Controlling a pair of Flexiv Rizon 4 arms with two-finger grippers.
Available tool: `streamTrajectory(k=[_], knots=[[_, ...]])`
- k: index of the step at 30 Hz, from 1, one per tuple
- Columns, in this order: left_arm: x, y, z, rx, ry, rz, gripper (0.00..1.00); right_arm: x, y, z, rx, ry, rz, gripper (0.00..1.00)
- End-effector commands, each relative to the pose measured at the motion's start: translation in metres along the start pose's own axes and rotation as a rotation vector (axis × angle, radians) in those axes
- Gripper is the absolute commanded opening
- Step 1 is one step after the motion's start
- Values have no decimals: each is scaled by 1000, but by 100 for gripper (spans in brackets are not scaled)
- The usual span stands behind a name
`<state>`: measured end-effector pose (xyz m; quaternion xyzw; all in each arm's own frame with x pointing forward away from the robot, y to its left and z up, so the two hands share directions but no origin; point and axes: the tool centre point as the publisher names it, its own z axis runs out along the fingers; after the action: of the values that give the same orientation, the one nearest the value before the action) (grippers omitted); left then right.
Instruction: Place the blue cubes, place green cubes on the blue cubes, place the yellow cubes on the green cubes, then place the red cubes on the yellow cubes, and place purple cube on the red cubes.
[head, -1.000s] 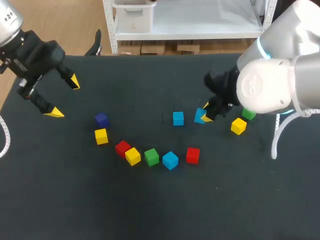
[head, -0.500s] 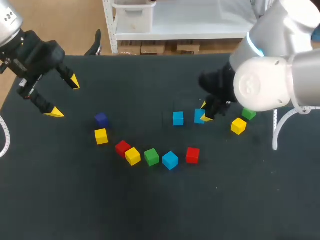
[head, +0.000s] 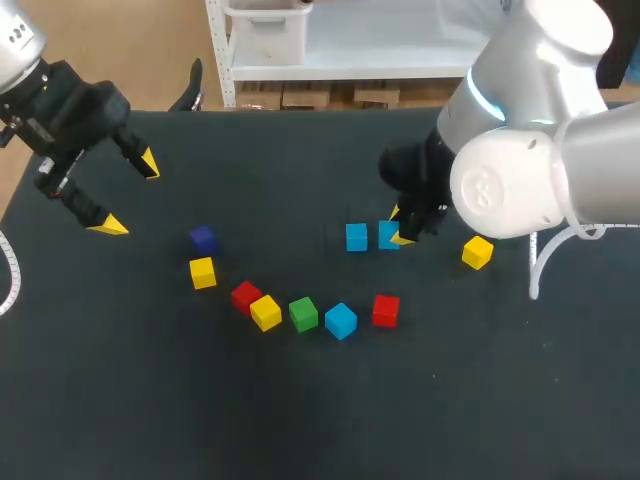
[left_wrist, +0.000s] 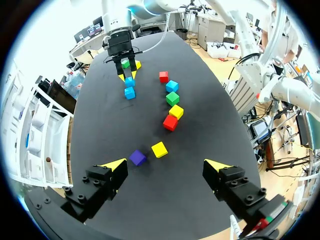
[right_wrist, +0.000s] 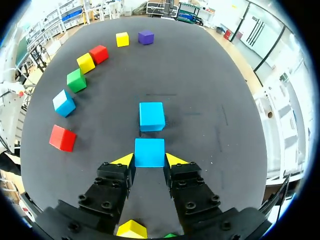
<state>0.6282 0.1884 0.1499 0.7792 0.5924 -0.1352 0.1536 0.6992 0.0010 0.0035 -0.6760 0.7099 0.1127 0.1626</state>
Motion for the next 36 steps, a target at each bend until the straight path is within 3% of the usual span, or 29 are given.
streamTrajectory(k=[1, 36], knots=[[0, 1, 0, 2, 2, 1, 100, -1, 0, 1, -3, 2, -6, 0], [0, 1, 0, 2, 2, 1, 100, -2, -6, 10, -21, 9, -30, 0]])
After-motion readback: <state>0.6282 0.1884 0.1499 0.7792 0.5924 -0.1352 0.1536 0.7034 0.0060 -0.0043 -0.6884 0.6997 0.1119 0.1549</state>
